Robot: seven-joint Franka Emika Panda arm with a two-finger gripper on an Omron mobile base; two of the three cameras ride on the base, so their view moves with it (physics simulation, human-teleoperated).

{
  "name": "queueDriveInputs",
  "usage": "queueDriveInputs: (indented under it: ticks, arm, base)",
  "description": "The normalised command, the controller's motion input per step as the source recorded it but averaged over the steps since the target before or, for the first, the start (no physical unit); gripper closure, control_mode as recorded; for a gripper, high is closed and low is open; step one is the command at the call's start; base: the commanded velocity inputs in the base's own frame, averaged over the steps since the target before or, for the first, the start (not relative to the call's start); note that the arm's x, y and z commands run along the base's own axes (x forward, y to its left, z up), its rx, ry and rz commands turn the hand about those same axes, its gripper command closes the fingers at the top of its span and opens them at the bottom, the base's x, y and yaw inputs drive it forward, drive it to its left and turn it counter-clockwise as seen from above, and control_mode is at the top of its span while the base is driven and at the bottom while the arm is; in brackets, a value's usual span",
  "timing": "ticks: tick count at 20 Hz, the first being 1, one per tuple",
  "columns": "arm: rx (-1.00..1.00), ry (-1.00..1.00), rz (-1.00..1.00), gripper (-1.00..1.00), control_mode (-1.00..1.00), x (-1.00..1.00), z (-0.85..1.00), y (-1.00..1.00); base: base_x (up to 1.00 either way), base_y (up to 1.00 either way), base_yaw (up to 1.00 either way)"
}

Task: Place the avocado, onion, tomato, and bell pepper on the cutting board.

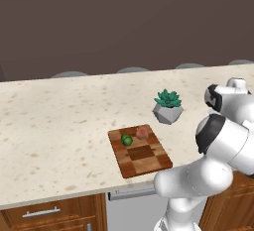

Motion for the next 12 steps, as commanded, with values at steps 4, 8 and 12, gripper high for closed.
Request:
queueDriveInputs:
  ticks: [4,8,12]
  arm:
    - [0.00,0.00,-0.10,-1.00,-1.00,0.12,-0.07,-0.19]
    - [0.00,0.00,-0.11,-1.00,-1.00,0.05,-0.10,-0.24]
    - [0.00,0.00,-0.12,-1.00,-1.00,0.00,-0.18,-0.25]
  base:
    - [0.00,0.00,0.00]
    - [0.00,0.00,0.00]
    - [0.00,0.00,0.00]
